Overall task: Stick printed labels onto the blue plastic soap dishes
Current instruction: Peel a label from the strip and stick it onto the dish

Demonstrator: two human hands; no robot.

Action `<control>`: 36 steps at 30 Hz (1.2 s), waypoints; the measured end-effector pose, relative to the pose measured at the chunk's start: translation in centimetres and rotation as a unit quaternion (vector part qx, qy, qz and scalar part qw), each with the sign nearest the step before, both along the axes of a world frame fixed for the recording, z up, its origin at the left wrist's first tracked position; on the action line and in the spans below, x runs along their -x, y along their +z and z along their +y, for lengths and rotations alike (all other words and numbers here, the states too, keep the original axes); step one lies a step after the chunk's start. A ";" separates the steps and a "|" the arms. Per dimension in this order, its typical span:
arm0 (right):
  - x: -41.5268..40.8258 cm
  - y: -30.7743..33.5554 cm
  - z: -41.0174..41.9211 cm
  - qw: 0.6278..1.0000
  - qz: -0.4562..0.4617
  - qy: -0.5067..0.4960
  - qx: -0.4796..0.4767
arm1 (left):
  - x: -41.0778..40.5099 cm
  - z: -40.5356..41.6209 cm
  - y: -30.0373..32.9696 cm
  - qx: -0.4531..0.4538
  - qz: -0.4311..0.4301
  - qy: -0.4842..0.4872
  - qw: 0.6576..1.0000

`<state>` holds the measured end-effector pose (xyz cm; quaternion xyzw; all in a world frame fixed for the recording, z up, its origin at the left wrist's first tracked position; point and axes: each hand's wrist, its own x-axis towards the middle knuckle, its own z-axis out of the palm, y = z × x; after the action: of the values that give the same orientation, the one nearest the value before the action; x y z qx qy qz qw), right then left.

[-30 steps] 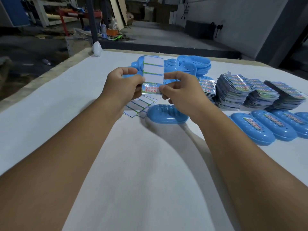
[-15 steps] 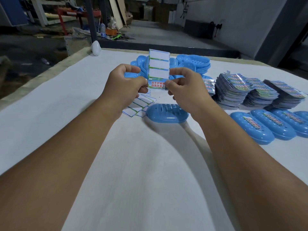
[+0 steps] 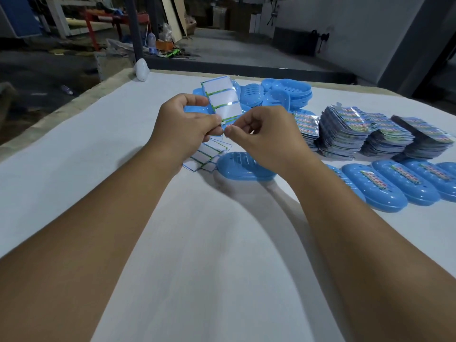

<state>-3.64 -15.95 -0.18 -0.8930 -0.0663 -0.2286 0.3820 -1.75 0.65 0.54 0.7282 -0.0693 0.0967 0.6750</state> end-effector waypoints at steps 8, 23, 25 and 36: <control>0.1 0.1 0.1 1.000 0.012 0.010 -0.005 | 0.0 -0.2 -0.1 -0.007 -0.010 -0.007 1.000; 0.5 0.4 0.4 1.000 0.023 0.012 -0.004 | 0.2 -0.3 -0.1 -0.014 -0.016 -0.009 1.000; 0.5 0.4 0.4 1.000 0.024 0.014 -0.013 | 0.3 -0.3 -0.1 -0.011 -0.017 -0.013 1.000; 0.5 0.5 0.5 0.994 0.051 0.031 -0.095 | 0.3 -0.4 -0.1 -0.021 -0.050 -0.040 0.998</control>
<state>-4.13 -15.41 0.36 -0.8609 -0.0523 -0.1767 0.4743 -2.10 0.24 0.43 0.7333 -0.1340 0.1044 0.6583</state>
